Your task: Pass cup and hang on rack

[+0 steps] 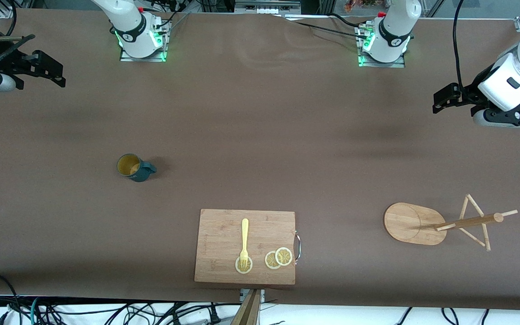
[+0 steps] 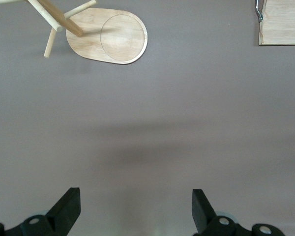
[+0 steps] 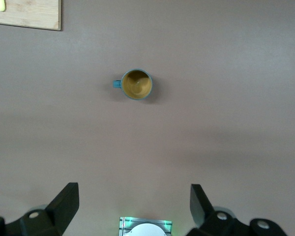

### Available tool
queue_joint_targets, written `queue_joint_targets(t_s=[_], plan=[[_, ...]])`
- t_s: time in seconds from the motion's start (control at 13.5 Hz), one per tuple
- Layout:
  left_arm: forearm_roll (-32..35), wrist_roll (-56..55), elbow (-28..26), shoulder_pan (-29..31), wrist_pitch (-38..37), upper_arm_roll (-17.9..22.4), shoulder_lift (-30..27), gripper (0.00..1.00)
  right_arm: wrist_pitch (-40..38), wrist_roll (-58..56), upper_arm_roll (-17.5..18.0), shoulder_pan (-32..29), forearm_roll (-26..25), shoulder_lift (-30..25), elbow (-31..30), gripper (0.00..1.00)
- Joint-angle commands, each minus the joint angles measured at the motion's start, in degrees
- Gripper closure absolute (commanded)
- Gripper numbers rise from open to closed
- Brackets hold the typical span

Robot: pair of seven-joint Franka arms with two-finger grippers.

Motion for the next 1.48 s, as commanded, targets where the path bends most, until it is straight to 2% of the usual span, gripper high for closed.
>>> queue_joint_targets(t_s=[0.0,0.89,1.19,1.41], plan=[[1.3,0.2,2.0,0.1,-0.9,-0.3,0.9,0.00,-0.3,0.4,0.2,-0.5,1.0,0.1,0.6,0.00],[1.3,0.2,2.0,0.1,-0.9,-0.2,0.9,0.00,-0.2,-0.5,-0.1,-0.5,1.0,0.3,1.0,0.00],[1.3,0.2,2.0,0.1,-0.9,-0.2,0.9,0.00,-0.2,-0.6,-1.8,-0.5,1.1,0.5,0.9,0.00],[1.3,0.2,2.0,0.1,-0.8,-0.2,0.9,0.00,0.2,-0.6,-1.8,-0.5,1.1,0.5,0.9,0.00]])
